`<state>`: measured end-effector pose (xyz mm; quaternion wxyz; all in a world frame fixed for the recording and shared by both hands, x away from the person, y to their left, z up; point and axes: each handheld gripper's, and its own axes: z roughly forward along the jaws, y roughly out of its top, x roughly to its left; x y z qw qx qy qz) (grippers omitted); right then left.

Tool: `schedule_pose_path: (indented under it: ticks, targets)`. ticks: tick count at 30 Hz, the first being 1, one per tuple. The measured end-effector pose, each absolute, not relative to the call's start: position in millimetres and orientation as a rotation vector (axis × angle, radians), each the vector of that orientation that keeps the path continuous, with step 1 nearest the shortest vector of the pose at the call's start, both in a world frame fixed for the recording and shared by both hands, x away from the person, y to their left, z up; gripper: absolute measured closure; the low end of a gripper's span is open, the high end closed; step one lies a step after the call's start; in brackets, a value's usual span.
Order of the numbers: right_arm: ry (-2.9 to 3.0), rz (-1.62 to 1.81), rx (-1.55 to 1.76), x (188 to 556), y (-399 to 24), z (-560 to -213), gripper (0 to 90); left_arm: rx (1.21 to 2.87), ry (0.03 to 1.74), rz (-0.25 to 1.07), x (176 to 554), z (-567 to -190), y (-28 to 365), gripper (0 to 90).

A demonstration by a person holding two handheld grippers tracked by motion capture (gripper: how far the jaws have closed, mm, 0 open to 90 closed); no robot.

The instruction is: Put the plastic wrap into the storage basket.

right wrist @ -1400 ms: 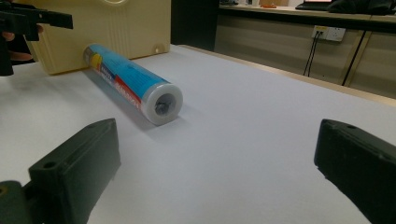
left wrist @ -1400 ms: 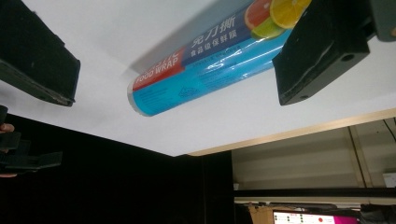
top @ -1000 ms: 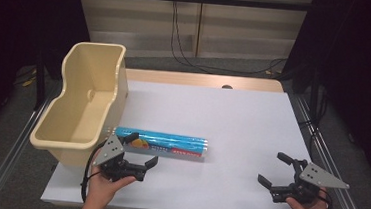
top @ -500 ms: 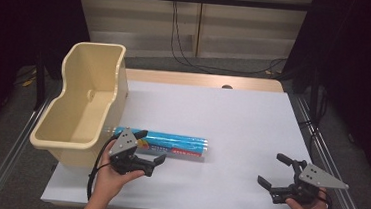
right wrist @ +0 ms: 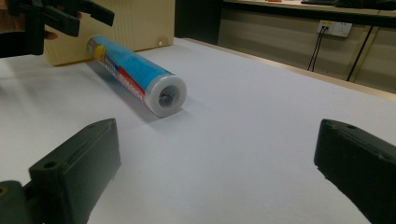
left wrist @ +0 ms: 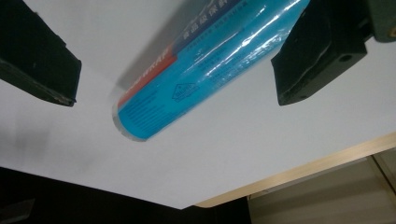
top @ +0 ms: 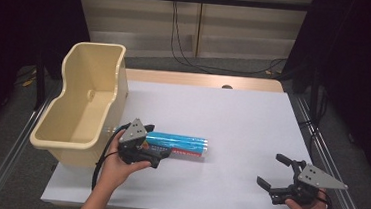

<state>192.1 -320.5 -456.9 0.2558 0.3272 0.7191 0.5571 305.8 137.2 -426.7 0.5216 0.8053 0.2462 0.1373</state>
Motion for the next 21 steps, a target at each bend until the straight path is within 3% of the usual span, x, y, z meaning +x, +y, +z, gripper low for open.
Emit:
schedule_pose_path:
  ticks: [21]
  targets:
    - [1.965,1.509,0.881,192,-322,-457,0.4,2.162,0.540,0.258,339,-415,116,1.7]
